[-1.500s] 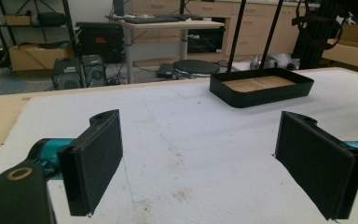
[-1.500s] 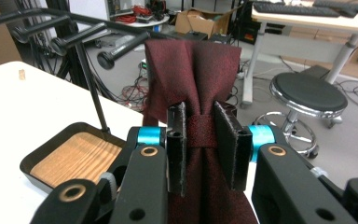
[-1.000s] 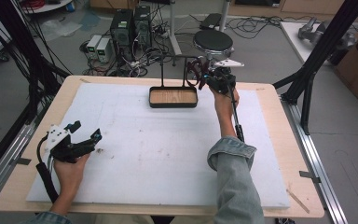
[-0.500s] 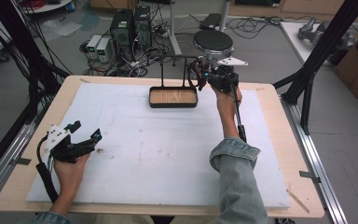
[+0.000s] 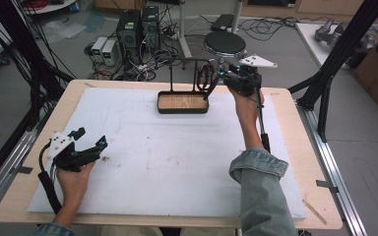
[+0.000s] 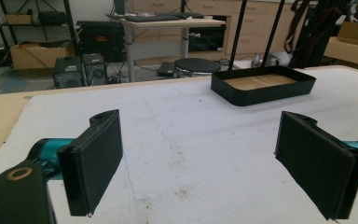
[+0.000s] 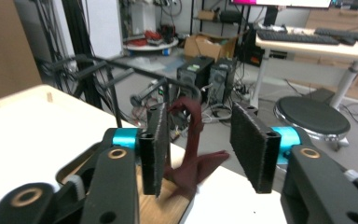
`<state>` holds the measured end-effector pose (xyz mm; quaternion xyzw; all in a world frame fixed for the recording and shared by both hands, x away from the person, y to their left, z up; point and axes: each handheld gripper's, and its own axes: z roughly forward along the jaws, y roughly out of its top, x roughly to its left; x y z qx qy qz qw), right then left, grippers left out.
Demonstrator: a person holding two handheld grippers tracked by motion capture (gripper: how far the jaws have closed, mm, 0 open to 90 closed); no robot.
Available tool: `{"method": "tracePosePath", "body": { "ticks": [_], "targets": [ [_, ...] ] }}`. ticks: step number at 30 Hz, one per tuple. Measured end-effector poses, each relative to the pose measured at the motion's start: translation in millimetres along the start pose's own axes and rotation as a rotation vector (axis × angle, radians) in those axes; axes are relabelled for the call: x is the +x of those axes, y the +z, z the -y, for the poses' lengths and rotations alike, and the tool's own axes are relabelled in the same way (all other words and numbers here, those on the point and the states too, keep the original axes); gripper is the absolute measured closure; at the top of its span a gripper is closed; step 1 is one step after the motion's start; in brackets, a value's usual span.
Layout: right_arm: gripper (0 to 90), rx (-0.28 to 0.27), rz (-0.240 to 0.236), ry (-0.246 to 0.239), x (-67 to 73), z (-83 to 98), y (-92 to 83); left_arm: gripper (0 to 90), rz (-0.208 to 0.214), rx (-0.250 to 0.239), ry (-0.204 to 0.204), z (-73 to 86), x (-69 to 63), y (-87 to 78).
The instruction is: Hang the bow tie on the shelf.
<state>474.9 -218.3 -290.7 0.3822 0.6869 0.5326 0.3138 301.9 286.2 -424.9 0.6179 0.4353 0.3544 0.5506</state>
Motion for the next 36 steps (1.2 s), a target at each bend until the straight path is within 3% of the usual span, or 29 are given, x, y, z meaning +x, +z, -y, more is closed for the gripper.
{"method": "tracePosePath", "body": {
  "ticks": [10,28,36],
  "targets": [
    [44.3,-0.079,-0.03,-0.02,0.7,-17.4,-42.2,15.2,-0.002,0.003,-0.001,0.1,0.2,-0.1],
    [30.9,-0.213,-0.072,-0.036,17.2,-12.8,-130.9,15.2,0.002,0.0,0.006,-0.8,-1.6,-1.6],
    [26.1,-0.251,-0.077,-0.01,22.2,3.3,-160.1,15.2,0.001,0.001,0.005,-0.6,-1.5,-1.3]
  ]
}}
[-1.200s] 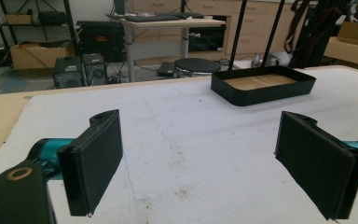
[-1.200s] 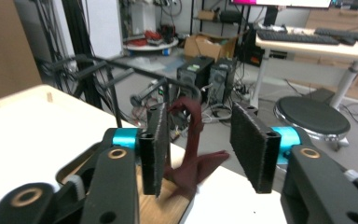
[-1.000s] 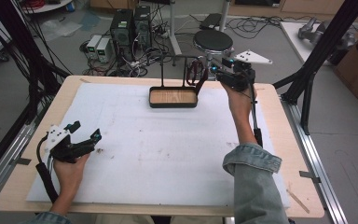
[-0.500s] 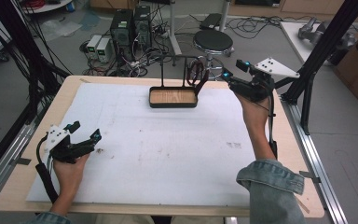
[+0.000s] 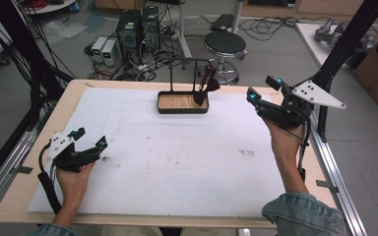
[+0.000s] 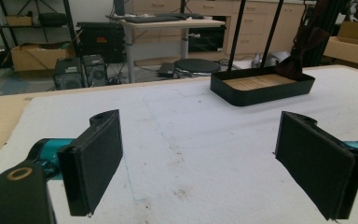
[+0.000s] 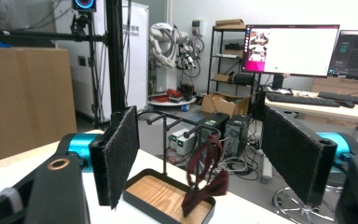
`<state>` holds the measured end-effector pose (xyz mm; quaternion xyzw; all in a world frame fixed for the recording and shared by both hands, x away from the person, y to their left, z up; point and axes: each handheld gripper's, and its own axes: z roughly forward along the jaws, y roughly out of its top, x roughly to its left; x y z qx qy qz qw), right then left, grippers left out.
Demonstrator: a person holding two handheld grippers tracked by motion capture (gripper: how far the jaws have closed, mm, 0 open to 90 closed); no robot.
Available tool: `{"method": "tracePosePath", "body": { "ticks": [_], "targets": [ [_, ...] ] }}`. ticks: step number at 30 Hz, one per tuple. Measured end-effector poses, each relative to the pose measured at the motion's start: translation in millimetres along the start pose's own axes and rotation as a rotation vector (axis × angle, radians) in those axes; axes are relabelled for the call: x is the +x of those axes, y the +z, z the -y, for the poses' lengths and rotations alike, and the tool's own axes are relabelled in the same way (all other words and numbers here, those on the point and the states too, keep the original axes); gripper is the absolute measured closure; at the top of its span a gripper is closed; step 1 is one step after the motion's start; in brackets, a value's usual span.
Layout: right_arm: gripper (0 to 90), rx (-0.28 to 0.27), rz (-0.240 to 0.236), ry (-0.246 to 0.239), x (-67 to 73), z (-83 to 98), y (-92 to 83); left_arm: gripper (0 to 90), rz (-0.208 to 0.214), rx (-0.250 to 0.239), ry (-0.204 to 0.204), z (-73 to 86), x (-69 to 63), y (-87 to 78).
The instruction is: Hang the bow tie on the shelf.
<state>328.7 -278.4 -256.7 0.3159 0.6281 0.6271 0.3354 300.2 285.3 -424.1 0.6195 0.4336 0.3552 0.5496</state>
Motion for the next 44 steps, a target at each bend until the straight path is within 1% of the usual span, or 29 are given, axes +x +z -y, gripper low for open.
{"method": "tracePosePath", "body": {
  "ticks": [1,3,6,10,13,17,20,26,28,29,31,32,34,37,38,41,44],
  "targets": [
    [25.4,0.001,-0.001,-0.001,0.5,2.4,-2.3,15.2,0.0,-0.001,0.002,-0.1,0.1,-0.1],
    [24.3,0.003,0.001,0.017,2.2,11.4,-10.2,15.2,0.001,-0.002,0.0,-0.1,-0.2,-0.2],
    [21.5,-0.008,-0.006,0.066,2.9,25.5,-20.6,15.2,0.001,0.0,0.002,-0.2,-0.4,-0.2],
    [20.2,-0.009,0.013,0.097,2.1,45.9,-33.8,15.2,0.0,-0.001,-0.001,-0.4,-0.8,-0.6],
    [17.9,0.002,0.028,0.118,0.0,59.1,-40.6,15.2,-0.002,-0.002,0.003,-0.5,-0.6,-0.7],
    [15.5,0.018,0.051,0.121,-2.1,78.7,-48.8,15.2,-0.004,0.0,0.002,-0.3,-0.3,-0.6],
    [12.4,0.025,0.06,0.14,-4.7,93.5,-53.7,15.2,-0.003,-0.001,0.002,-0.2,-0.7,-0.4],
    [12.1,0.044,0.081,0.153,-6.7,121.2,-63.0,15.2,-0.003,0.001,0.003,-0.2,-0.7,-0.4],
    [12.0,0.065,0.08,0.152,-5.2,129.4,-64.2,15.2,-0.003,0.0,0.002,-0.3,-0.9,-0.5],
    [12.0,0.074,0.081,0.142,-4.7,133.2,-63.6,15.2,-0.003,-0.001,0.003,-0.4,-1.0,-0.5],
    [12.0,0.102,0.082,0.147,-1.8,140.1,-63.2,15.2,-0.004,0.002,0.002,-0.2,-0.9,-0.3],
    [12.0,0.108,0.078,0.142,-1.2,143.5,-62.6,15.2,-0.004,0.002,0.004,-0.2,-0.7,-0.1],
    [11.9,0.125,0.076,0.148,1.2,150.6,-60.7,15.2,-0.003,0.002,0.003,-0.1,-0.7,-0.1],
    [12.0,0.18,0.068,0.133,3.7,158.5,-56.7,15.2,-0.004,0.0,0.002,-0.2,-1.1,-0.3],
    [12.0,0.195,0.065,0.139,4.6,159.1,-55.9,15.2,-0.003,-0.001,0.002,-0.2,-1.2,-0.2],
    [11.9,0.193,0.058,0.134,6.1,159.0,-55.6,15.2,-0.002,0.005,0.005,0.0,-0.8,0.2],
    [12.0,0.195,0.053,0.139,7.6,158.5,-56.7,15.2,0.0,0.009,0.005,0.4,-0.9,1.2]
  ]
}}
